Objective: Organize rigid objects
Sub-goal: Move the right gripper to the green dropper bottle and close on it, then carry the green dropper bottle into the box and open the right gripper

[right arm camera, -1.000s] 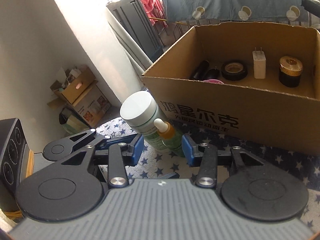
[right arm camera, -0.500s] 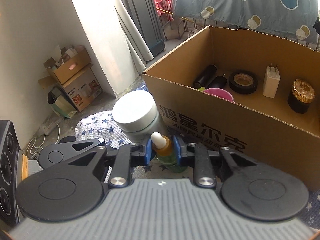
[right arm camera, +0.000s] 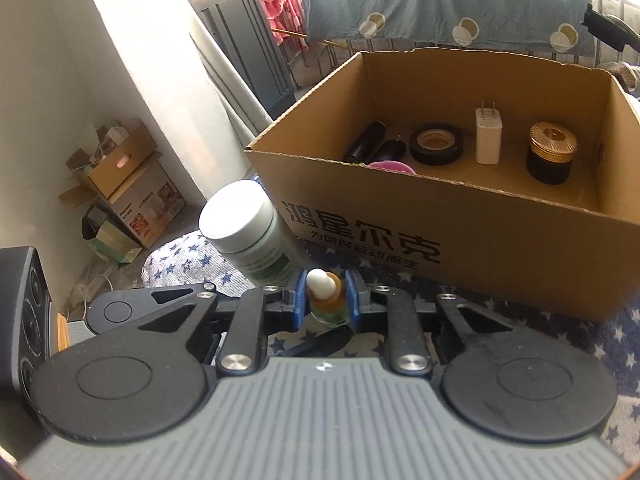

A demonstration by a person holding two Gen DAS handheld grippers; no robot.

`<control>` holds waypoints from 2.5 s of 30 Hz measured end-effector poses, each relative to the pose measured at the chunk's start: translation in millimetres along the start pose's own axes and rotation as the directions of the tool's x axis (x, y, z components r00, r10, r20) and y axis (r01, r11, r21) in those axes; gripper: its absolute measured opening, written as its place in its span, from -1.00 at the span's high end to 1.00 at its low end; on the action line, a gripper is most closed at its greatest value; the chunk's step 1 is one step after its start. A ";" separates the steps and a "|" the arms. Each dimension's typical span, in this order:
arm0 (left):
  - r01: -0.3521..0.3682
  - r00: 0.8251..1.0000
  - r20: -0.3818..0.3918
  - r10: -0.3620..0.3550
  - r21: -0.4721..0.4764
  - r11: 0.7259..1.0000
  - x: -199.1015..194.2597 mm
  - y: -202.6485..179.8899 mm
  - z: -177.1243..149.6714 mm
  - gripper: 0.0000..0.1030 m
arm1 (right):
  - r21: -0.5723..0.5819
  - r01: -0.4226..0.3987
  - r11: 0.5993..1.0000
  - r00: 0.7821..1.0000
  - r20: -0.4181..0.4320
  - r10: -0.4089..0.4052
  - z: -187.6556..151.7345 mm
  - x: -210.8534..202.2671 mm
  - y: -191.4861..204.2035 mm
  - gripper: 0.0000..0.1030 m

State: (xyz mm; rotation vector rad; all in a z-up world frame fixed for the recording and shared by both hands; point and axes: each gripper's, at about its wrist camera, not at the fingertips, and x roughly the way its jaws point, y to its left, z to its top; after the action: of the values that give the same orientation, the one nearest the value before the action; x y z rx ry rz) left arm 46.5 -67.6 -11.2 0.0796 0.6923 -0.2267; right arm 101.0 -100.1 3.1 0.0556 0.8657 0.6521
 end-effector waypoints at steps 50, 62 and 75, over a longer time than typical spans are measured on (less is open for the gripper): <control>0.146 0.988 -0.072 -0.138 0.117 0.982 23.0 -25.1 -6.3 0.35 | 0.189 0.040 0.981 0.994 0.088 -0.057 -53.8 -30.2 -28.7 0.55; 0.142 0.989 -0.069 -0.134 0.124 0.982 20.9 -26.9 -5.3 0.35 | 0.193 0.039 0.980 0.994 0.091 -0.057 -54.6 -31.1 -29.4 0.57; 0.138 0.990 -0.045 -0.134 0.129 0.982 8.5 -26.4 -0.2 0.36 | 0.180 0.038 0.983 0.991 0.116 -0.060 -52.5 -42.8 -24.2 0.57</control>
State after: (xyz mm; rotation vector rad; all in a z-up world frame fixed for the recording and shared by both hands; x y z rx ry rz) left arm 46.6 -94.8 -16.8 0.1637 0.7195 -0.4033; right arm 55.3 -154.3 -9.3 0.2315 0.8035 0.5185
